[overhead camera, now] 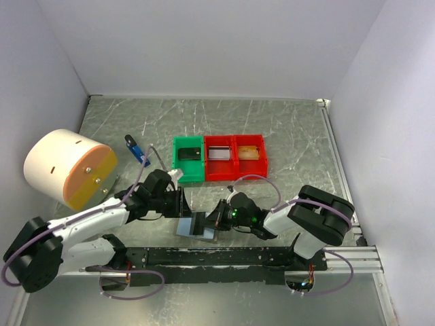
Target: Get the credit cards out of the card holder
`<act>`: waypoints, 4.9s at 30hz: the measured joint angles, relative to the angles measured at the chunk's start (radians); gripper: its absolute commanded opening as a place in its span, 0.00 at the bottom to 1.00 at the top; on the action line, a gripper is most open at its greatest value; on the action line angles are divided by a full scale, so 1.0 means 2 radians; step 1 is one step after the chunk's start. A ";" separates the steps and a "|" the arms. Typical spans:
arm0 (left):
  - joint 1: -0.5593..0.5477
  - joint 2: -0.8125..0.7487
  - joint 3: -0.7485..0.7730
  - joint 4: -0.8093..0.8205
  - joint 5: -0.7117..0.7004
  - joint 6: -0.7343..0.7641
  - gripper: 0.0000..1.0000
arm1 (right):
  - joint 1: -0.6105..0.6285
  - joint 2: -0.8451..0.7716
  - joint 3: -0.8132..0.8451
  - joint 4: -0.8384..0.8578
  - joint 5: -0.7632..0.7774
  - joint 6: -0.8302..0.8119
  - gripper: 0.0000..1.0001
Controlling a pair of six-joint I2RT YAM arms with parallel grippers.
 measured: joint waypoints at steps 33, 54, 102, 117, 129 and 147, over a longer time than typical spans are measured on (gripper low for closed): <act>-0.031 0.113 -0.006 0.022 -0.007 -0.011 0.27 | -0.001 0.000 -0.035 0.056 0.003 0.027 0.00; -0.032 0.027 -0.011 -0.055 -0.079 -0.015 0.39 | -0.001 -0.152 -0.052 -0.046 0.035 -0.045 0.00; 0.237 -0.127 0.164 -0.191 -0.193 0.185 0.99 | 0.009 0.031 0.479 -0.457 0.288 -0.664 0.00; 0.237 -0.117 0.164 -0.188 -0.197 0.185 0.99 | -0.012 0.193 0.562 -0.408 0.307 -0.931 0.00; 0.237 -0.127 0.164 -0.187 -0.204 0.185 0.99 | -0.039 0.226 0.567 -0.365 0.297 -1.029 0.00; 0.237 -0.132 0.164 -0.187 -0.206 0.186 0.99 | -0.042 0.296 0.616 -0.407 0.272 -1.042 0.25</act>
